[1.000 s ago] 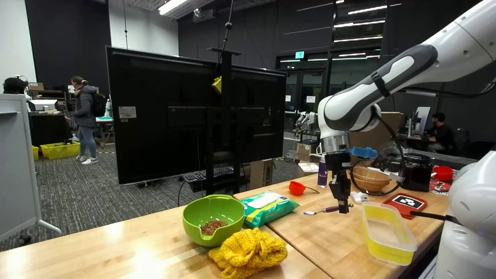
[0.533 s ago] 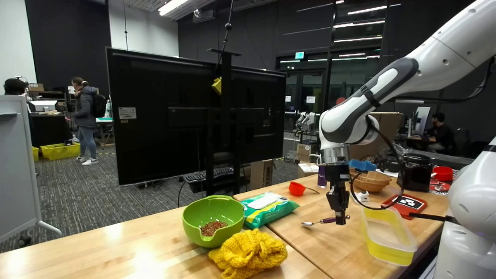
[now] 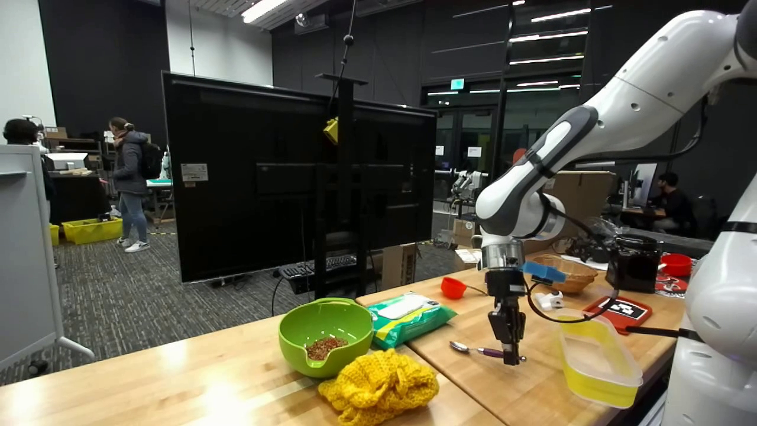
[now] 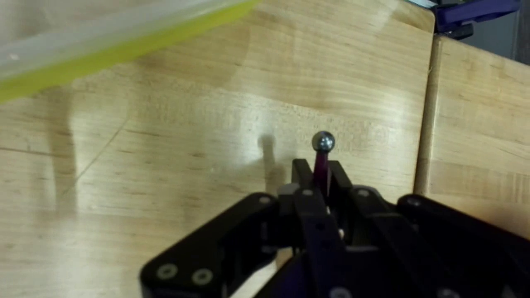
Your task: Remove the spoon from the green bowl and put it on the table
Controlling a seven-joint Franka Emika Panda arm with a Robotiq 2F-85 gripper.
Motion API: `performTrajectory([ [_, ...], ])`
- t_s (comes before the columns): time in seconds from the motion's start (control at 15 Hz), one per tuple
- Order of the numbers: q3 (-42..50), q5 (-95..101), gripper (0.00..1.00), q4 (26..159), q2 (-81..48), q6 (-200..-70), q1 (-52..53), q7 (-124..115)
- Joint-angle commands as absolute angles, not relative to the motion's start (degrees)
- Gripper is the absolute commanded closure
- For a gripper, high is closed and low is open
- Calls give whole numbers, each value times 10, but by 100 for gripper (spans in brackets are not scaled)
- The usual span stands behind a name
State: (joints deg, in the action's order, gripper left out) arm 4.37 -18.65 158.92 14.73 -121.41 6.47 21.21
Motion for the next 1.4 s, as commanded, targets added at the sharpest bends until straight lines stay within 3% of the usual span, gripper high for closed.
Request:
performTrajectory([
  [0.0,35,-208,57,1588,134,-1213,65,224],
  [0.53,9,-175,3,1593,183,-1160,60,164],
  [1.33,-71,-100,0,1492,312,-957,76,-13],
])
